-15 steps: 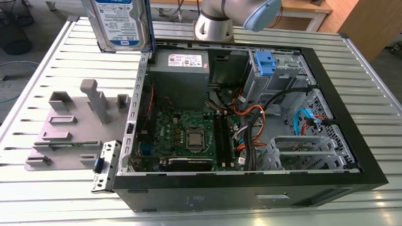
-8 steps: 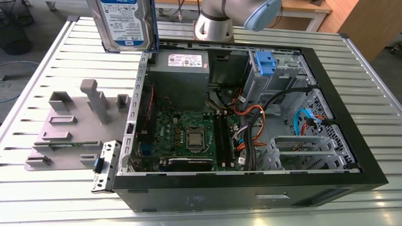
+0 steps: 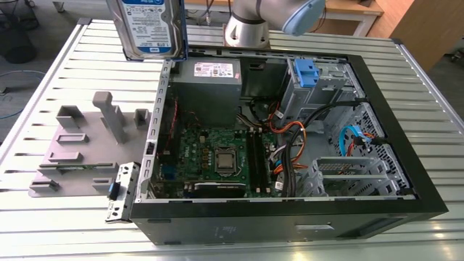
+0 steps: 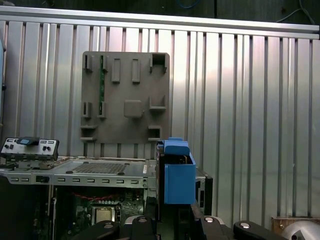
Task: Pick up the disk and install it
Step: 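Pick up the disk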
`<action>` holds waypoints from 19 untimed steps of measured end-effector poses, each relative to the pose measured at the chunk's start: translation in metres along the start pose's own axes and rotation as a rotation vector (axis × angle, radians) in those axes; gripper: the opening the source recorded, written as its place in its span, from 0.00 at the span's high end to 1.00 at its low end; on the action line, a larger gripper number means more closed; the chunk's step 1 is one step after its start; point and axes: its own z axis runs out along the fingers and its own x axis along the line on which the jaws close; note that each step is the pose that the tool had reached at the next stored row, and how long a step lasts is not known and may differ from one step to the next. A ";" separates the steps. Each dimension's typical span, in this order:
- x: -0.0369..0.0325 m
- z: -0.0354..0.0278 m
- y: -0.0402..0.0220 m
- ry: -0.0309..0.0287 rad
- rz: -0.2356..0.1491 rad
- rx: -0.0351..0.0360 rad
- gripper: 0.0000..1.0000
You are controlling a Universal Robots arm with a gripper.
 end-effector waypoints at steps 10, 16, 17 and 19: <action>-0.0001 -0.0003 -0.0132 0.0000 0.000 0.0000 0.65; -0.0002 -0.0004 -0.0202 0.0000 0.000 0.0000 0.65; -0.0003 -0.0005 -0.0215 0.0001 0.000 0.0000 0.65; -0.0003 -0.0005 -0.0240 0.0000 0.000 0.0000 0.65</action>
